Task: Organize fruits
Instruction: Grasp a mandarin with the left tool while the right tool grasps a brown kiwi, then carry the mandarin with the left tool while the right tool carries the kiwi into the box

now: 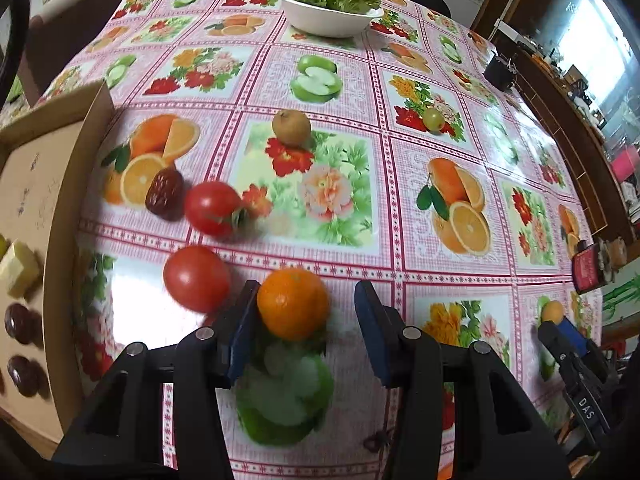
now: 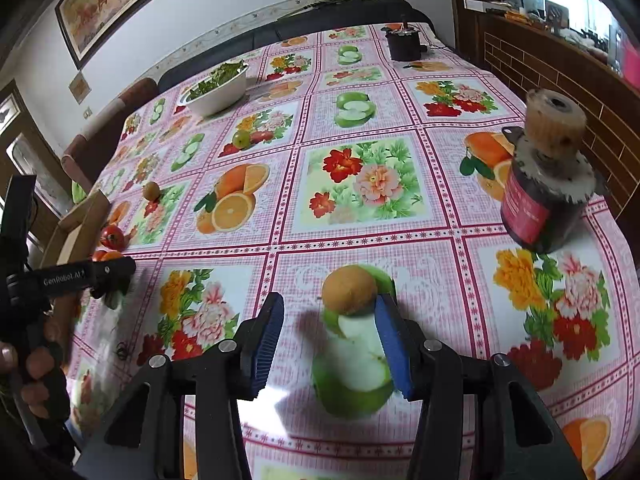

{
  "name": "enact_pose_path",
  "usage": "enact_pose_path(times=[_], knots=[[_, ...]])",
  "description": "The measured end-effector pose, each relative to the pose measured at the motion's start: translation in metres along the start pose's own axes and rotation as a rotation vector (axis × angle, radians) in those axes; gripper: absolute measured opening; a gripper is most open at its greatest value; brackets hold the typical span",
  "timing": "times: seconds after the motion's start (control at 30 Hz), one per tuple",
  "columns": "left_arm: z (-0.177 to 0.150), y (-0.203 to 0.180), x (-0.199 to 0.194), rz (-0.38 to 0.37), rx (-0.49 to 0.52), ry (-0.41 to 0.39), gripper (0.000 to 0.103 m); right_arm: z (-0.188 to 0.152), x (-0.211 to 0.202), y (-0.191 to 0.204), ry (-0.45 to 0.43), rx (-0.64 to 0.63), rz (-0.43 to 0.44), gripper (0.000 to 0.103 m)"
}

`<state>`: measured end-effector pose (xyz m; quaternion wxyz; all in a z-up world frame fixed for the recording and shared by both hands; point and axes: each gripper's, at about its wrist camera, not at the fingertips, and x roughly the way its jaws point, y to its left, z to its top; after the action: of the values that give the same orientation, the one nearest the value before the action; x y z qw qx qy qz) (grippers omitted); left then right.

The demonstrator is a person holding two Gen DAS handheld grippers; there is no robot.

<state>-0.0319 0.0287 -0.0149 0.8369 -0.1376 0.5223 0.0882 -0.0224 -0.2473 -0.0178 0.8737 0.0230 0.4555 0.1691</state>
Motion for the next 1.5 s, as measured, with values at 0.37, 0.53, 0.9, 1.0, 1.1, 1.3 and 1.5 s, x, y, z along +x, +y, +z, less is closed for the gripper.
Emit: enact_pose_path(times=[0.37,0.53,0.9,1.0,1.1,1.3,1.5], knots=[[-0.019,0.004,-0.026,-0.03,0.019,-0.022,0.03,0.002,-0.011,0.019,-0.02,-0.043,0.021,0.028],[-0.026,0.016,-0.05,-0.017,0.005,-0.058,0.03,0.004,-0.023,0.048,-0.037,-0.083,0.084,0.028],[-0.031,0.073,-0.1,0.086,-0.089,-0.174,0.03,0.014,-0.035,0.126,-0.047,-0.178,0.26,0.028],[-0.032,0.089,-0.109,0.115,-0.119,-0.197,0.03,0.015,-0.037,0.147,-0.046,-0.203,0.309,0.028],[-0.032,0.104,-0.113,0.137,-0.148,-0.207,0.03,0.017,-0.037,0.17,-0.039,-0.228,0.358,0.028],[-0.032,0.126,-0.116,0.175,-0.19,-0.218,0.03,0.021,-0.038,0.213,-0.036,-0.301,0.412,0.028],[-0.034,0.146,-0.119,0.228,-0.221,-0.234,0.03,0.023,-0.038,0.24,-0.038,-0.345,0.441,0.027]])
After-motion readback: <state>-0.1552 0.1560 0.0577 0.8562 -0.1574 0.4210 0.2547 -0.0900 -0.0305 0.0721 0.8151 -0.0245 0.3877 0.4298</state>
